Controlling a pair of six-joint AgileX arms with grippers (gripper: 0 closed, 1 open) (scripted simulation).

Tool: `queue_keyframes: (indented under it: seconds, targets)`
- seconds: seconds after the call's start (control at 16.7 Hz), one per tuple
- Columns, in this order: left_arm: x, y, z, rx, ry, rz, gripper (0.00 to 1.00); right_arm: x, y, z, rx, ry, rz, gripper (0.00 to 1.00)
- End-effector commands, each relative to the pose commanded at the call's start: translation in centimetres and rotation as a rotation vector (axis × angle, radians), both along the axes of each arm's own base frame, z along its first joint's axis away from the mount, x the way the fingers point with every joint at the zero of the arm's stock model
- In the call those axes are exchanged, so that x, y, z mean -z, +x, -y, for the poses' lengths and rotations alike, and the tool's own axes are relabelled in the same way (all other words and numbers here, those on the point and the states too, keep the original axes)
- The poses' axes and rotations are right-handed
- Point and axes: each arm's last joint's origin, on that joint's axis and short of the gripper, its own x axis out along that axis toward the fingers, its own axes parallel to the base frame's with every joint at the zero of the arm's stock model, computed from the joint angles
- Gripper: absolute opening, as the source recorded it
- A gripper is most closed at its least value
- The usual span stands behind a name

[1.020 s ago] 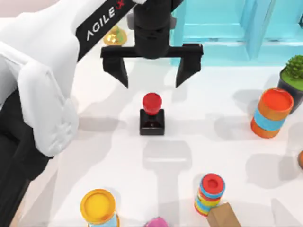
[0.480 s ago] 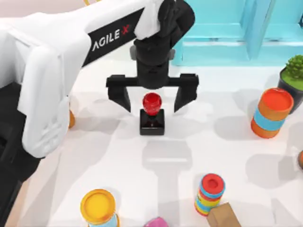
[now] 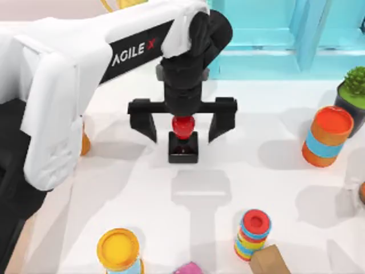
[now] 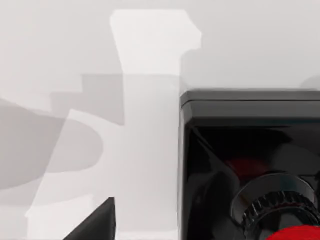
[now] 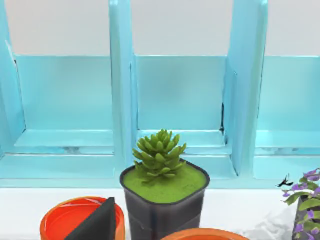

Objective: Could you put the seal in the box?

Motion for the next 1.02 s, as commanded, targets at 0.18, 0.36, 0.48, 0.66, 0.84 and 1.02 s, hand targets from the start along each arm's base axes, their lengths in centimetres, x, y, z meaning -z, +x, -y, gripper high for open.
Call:
queue_keyframes:
  seconds: [0.18, 0.36, 0.48, 0.66, 0.84, 1.02]
  targets:
    - [0.0, 0.0, 0.0, 0.0, 0.0, 0.0, 0.77, 0.0, 0.0, 0.0, 0.0, 0.0, 0.0, 1.0]
    - [0.0, 0.0, 0.0, 0.0, 0.0, 0.0, 0.55, 0.0, 0.0, 0.0, 0.0, 0.0, 0.0, 1.0]
    - [0.0, 0.0, 0.0, 0.0, 0.0, 0.0, 0.4, 0.0, 0.0, 0.0, 0.0, 0.0, 0.0, 1.0]
    - [0.0, 0.0, 0.0, 0.0, 0.0, 0.0, 0.17, 0.0, 0.0, 0.0, 0.0, 0.0, 0.0, 1.0]
    - [0.0, 0.0, 0.0, 0.0, 0.0, 0.0, 0.0, 0.0, 0.0, 0.0, 0.0, 0.0, 0.0, 1.0]
    - [0.0, 0.0, 0.0, 0.0, 0.0, 0.0, 0.0, 0.0, 0.0, 0.0, 0.0, 0.0, 0.0, 1.0]
